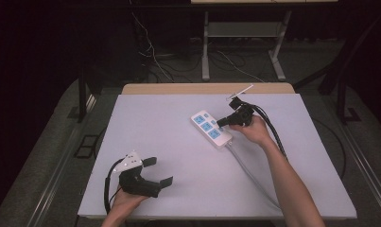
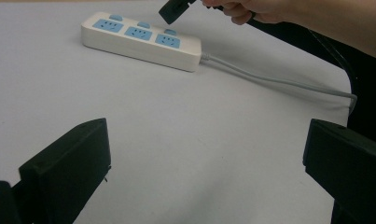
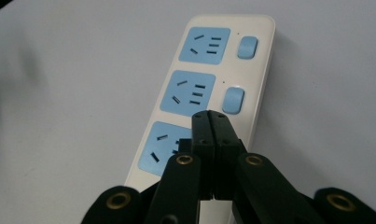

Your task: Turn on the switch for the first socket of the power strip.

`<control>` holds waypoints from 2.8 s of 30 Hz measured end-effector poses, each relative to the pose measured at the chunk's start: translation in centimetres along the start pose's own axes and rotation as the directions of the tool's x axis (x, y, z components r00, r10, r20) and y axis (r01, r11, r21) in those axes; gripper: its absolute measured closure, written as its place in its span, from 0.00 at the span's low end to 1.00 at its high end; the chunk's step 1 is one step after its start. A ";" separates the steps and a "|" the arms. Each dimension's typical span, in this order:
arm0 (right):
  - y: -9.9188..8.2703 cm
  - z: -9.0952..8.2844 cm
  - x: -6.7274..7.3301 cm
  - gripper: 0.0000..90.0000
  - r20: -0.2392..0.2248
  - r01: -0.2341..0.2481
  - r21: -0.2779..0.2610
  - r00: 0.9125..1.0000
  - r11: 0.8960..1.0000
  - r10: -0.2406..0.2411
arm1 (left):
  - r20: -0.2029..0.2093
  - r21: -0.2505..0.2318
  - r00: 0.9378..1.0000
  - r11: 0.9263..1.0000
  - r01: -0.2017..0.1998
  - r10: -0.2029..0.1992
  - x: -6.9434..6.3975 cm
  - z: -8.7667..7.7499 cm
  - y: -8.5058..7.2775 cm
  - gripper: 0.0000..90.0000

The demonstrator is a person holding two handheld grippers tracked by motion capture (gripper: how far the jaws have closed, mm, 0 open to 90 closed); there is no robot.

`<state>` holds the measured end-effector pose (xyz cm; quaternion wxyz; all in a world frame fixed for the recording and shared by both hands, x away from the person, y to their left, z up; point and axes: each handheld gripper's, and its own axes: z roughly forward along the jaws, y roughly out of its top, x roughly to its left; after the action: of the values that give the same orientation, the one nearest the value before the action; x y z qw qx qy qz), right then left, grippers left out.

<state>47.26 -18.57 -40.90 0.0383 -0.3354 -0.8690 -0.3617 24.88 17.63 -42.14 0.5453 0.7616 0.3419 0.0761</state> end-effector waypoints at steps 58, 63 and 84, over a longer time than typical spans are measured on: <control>-1.1 0.5 0.1 1.00 0.012 0.018 0.033 1.000 0.999 -0.018 | 0.003 0.004 1.000 1.000 -0.006 0.006 -0.2 0.2 0.0 0.00; -0.9 0.3 0.2 1.00 0.039 0.021 0.033 0.999 0.999 -0.023 | 0.001 0.000 1.000 1.000 0.000 0.000 -0.1 0.0 0.0 0.00; -0.5 -2.4 0.8 1.00 0.051 0.029 -0.014 0.998 0.999 -0.028 | 0.007 0.002 1.000 1.000 -0.001 0.001 -0.3 0.2 0.0 0.00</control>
<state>45.88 -19.95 -39.15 0.0087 -0.3322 -0.8717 -0.3601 24.73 17.28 -42.13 0.5457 0.7626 0.3394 0.0734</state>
